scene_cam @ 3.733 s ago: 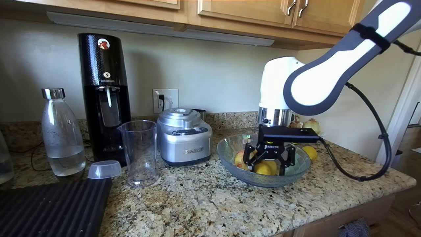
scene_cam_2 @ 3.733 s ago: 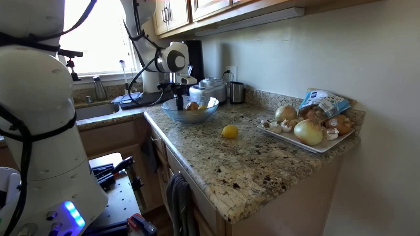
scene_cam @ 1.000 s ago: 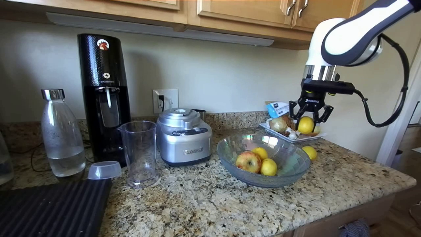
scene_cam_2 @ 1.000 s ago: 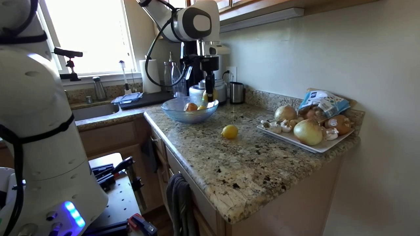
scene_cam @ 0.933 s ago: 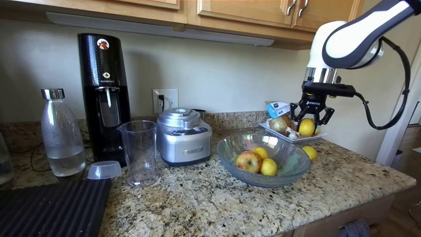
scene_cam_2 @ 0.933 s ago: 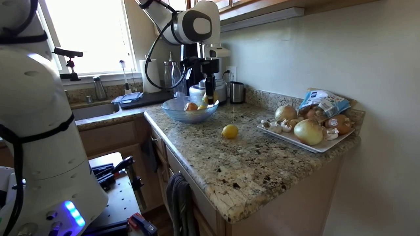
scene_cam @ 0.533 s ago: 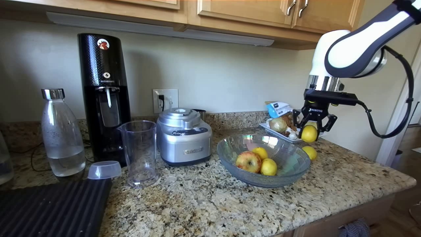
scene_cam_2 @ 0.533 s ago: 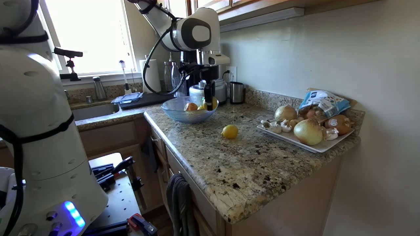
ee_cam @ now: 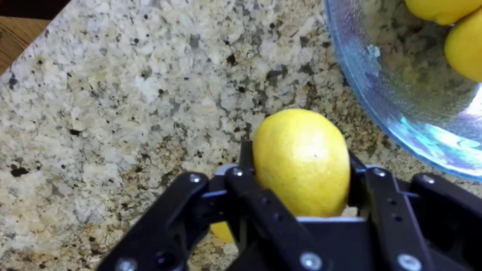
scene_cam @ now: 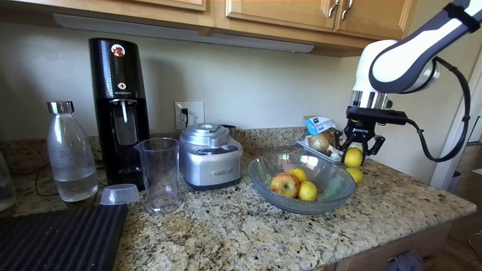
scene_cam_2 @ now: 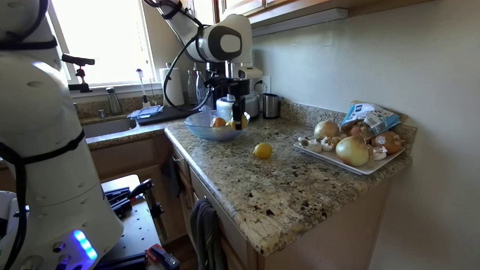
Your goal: Take the lemons and apple out of the glass bowl and place them on the countertop
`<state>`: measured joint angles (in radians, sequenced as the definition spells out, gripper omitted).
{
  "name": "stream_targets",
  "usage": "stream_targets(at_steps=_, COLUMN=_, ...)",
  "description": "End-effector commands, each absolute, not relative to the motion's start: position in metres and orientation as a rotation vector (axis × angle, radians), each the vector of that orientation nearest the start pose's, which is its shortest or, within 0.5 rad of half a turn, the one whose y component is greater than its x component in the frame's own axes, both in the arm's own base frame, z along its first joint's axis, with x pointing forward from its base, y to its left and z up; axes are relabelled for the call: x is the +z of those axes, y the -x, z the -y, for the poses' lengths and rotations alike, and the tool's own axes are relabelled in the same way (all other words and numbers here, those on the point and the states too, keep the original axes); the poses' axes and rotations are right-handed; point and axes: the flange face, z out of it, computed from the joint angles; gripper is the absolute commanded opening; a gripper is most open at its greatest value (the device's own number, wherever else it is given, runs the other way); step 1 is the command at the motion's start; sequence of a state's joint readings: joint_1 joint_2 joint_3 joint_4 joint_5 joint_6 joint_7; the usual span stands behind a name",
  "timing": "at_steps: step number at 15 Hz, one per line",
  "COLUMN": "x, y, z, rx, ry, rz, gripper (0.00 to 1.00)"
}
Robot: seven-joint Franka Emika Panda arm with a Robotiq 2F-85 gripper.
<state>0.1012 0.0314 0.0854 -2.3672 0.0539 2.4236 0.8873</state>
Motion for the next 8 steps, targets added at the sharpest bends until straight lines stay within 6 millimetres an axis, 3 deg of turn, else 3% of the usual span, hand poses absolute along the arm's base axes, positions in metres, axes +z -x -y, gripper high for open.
stream_targets(at_steps=1, x=0.294, y=-0.498, z=-0.085, rx=0.008, ry=2.842, rz=-1.179, gripper=0.27)
stream_targets(at_steps=8, x=0.252, y=-0.511, z=-0.063, rx=-0.019, ry=2.794, rz=-1.268, gripper=0.27)
